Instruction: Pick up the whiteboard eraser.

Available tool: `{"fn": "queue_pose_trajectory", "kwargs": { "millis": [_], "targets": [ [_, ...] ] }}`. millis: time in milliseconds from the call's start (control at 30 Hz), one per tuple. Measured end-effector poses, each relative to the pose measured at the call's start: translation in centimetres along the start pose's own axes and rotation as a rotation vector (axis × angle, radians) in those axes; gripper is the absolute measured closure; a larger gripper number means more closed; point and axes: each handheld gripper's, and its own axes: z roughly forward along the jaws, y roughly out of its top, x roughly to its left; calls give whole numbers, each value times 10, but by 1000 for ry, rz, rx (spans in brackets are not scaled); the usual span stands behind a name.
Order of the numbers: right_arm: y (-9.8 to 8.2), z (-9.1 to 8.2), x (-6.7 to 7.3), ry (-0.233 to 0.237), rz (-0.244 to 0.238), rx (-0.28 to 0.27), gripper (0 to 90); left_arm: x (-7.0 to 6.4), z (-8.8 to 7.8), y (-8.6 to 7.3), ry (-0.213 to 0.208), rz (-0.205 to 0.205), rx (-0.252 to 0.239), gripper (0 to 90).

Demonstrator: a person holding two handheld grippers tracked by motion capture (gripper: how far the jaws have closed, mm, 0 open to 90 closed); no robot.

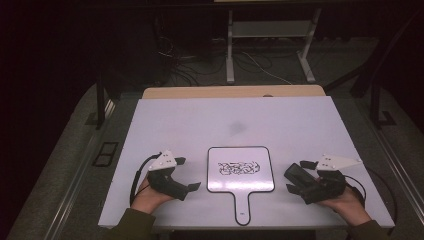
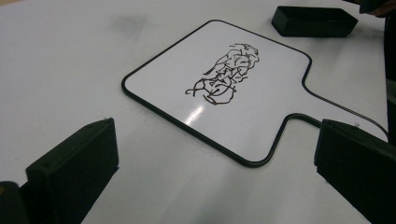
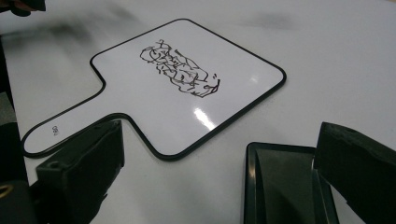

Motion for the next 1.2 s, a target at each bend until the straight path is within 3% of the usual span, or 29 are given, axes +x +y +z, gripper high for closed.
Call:
{"fn": "queue_pose_trajectory", "kwargs": {
  "millis": [267, 633, 1200],
  "targets": [
    [1, -1, 0, 6, 7, -11, 5, 1, -1, -3, 2, -20, 4, 0],
    [6, -2, 1, -4, 2, 0, 5, 0, -3, -3, -2, -8, 0, 0],
    [9, -12, -11, -74, 18, 43, 6, 0, -3, -3, -5, -12, -1, 0]
  ]
}}
